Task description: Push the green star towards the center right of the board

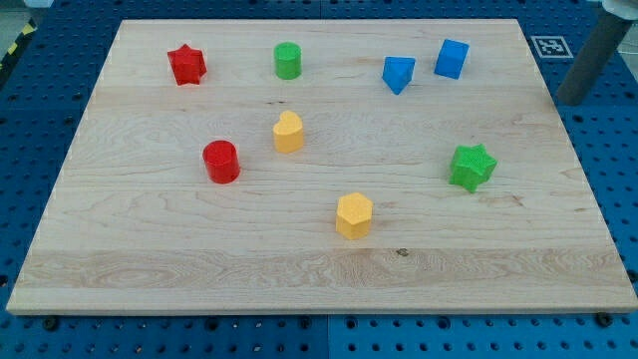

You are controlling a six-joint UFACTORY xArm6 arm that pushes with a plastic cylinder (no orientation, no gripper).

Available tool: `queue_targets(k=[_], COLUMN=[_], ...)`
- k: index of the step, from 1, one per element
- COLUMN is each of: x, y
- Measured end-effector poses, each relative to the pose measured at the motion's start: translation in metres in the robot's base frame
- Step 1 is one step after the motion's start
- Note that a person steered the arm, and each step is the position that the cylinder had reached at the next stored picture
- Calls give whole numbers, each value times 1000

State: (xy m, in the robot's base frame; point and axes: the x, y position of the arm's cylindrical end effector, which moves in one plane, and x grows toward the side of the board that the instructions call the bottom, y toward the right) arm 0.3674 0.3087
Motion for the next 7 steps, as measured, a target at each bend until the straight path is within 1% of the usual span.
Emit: queue_targets(k=[1, 2, 4, 5, 6, 7], x=[14, 12, 19, 43, 87, 128], y=[-42, -99, -193, -220, -227, -195])
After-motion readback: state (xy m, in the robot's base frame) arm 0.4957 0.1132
